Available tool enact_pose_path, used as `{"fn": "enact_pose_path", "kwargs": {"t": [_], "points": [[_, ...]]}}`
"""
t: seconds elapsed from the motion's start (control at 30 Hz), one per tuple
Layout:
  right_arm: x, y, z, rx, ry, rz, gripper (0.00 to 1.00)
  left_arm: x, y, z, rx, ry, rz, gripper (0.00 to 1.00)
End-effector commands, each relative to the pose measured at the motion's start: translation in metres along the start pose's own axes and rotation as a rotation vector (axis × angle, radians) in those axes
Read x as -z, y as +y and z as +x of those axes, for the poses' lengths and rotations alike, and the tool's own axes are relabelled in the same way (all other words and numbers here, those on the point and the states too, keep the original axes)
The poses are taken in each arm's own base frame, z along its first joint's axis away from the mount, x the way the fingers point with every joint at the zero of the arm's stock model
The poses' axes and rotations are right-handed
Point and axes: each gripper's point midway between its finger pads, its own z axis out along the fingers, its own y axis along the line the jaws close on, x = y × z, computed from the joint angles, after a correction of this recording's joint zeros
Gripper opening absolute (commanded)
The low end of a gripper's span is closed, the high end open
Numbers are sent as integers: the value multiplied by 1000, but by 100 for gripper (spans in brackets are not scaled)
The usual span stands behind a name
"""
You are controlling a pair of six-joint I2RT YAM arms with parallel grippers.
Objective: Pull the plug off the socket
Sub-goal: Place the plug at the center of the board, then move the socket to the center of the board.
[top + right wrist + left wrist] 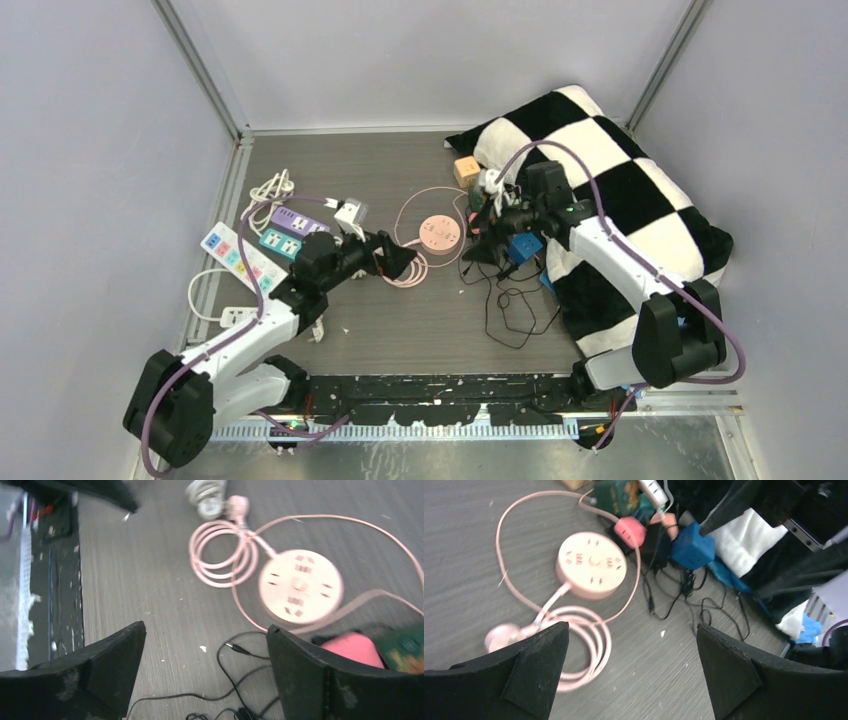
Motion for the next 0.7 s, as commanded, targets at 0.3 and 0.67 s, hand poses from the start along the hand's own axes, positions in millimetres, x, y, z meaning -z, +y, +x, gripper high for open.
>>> {"fn": "enact_pose_path", "kwargs": {"t": [0.3, 0.67], "points": [[-82, 30, 44, 288, 192, -75, 93, 48, 26, 42, 102, 52, -171, 97], [-126, 7, 59, 157, 353, 80, 51, 74, 27, 52, 175, 20, -203, 94]]}}
